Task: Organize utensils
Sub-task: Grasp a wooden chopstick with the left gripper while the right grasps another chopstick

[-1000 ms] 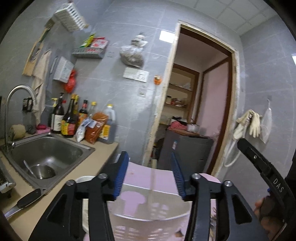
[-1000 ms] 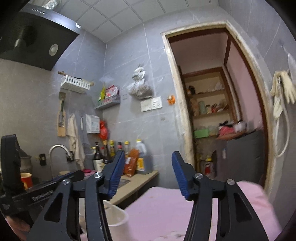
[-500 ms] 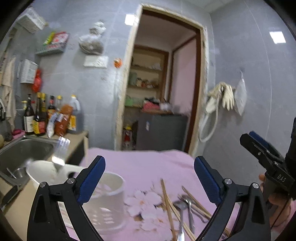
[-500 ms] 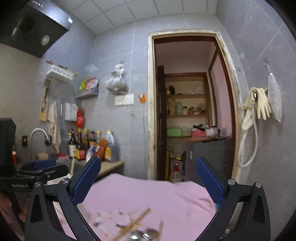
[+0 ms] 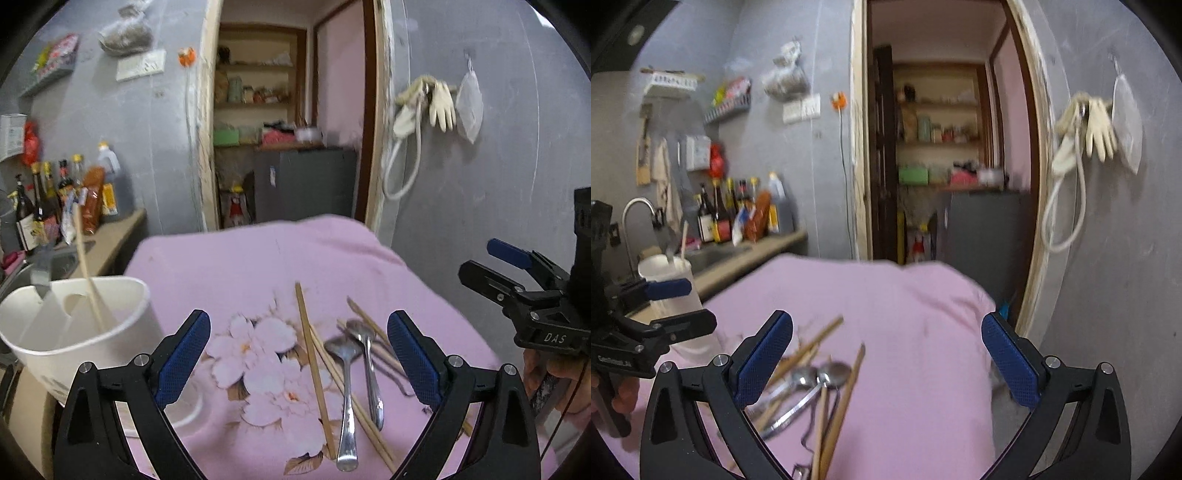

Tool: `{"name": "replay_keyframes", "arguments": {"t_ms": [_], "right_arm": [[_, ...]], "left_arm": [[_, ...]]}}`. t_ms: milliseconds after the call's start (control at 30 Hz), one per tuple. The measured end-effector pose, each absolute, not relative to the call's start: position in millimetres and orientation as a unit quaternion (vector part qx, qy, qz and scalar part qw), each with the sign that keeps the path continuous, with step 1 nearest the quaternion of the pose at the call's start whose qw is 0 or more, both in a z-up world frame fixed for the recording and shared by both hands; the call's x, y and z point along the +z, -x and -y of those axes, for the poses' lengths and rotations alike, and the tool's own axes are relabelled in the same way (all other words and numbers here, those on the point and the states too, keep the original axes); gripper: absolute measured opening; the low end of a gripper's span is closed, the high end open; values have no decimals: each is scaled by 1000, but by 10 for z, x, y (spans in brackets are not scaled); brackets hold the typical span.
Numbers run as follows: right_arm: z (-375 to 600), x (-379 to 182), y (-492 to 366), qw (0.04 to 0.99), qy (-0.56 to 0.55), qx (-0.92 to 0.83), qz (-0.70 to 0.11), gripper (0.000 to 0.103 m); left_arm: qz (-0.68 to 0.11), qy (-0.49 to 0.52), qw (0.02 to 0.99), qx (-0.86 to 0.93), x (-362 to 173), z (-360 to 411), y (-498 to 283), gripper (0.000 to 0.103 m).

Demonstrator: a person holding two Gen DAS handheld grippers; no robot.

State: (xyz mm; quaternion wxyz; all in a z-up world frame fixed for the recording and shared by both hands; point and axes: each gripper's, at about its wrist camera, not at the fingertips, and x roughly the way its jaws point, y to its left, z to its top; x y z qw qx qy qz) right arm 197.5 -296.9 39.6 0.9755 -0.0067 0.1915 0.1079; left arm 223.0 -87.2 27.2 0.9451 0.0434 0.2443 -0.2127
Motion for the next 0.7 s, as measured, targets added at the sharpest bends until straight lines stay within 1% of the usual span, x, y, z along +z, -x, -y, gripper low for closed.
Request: {"name": "replay_keyframes", "arguments": {"t_ms": [67, 100, 167, 200, 267, 300, 333, 367, 400, 433, 467, 533, 600, 700], "right_arm": [[2978, 322, -2036, 970, 4, 112, -214, 100], [2979, 296, -2058, 968, 5, 114, -222, 97], [2976, 224, -2124, 962, 6, 118, -246, 90], [2971, 199, -2151, 959, 7, 120, -256, 85], [2971, 140, -2197, 953, 6, 125, -276, 77], [2963, 106, -2229, 949, 7, 128, -289, 70], [2949, 80, -2260, 945, 9, 129, -301, 64], [2934, 44, -2299, 939, 10, 132, -316, 61], [2927, 17, -2324, 936, 9, 134, -326, 54], [2917, -8, -2353, 932, 8, 137, -337, 49], [2910, -42, -2396, 925, 2, 142, -352, 47], [2896, -83, -2436, 918, -3, 150, -366, 40], [2867, -119, -2472, 912, -2, 158, -380, 37], [2795, -161, -2513, 904, 8, 166, -395, 34]], "left_arm": [[-262, -50, 940, -214, 197, 901, -2295, 93], [-269, -51, 937, -216, 167, 909, -2326, 92], [-291, -51, 929, -222, 90, 926, -2400, 81], [-298, -52, 926, -224, 76, 929, -2430, 78], [-319, -52, 919, -228, 13, 943, -2511, 65], [-328, -53, 915, -230, -12, 950, -2552, 62], [-341, -54, 909, -232, -57, 968, -2608, 57], [-351, -56, 905, -233, -83, 982, -2652, 51], [-362, -58, 900, -234, -118, 997, -2691, 48], [-379, -61, 892, -238, -170, 1019, -2756, 41], [-393, -63, 885, -241, -209, 1033, -2809, 33], [-424, -65, 870, -244, -284, 1057, -2917, 30], [-442, -60, 862, -243, -338, 1048, -3011, 25], [-459, -55, 853, -244, -400, 1038, -3082, 23]]}}
